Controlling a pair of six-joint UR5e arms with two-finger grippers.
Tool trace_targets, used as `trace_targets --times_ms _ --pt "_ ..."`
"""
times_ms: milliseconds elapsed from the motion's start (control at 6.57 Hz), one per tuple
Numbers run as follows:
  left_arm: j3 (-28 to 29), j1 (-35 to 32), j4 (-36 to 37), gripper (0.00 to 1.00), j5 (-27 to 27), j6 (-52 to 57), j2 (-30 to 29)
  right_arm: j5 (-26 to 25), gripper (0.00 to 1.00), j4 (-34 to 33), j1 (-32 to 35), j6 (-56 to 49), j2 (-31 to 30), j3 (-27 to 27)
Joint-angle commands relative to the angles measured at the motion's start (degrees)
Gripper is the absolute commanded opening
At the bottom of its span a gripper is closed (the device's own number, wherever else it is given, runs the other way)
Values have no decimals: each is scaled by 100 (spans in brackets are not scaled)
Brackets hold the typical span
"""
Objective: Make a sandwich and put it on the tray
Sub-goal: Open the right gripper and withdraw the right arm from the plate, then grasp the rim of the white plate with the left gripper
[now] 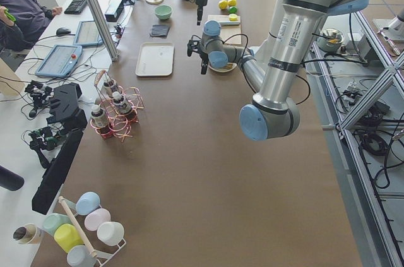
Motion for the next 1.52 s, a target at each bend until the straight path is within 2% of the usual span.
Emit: trace_targets --times_ms 0,304,457,609,761,1065,1370 --pt "22 371 -134 98 33 -437 11 679 100 -472 1388 -2286 -657 -26" --pt "22 592 -293 98 42 -693 64 1496 100 -464 2618 -3873 -1334 -35" --pt "65 723 -319 98 190 -834 21 1726 100 -464 3155 -4584 -1729 -44" --pt "249 812 -659 97 287 -870 20 1824 100 -429 3587 -5130 -2142 -44" --pt "494 821 -1123 87 288 -1027 72 1764 100 -420 3739 -5292 -2329 -44" --pt "611 996 -1286 50 297 -1108 38 1737 100 -402 3820 -5346 -2454 -52" --pt "628 1067 -1286 49 297 -1108 20 1737 100 -402 3829 -5355 -2454 -53"
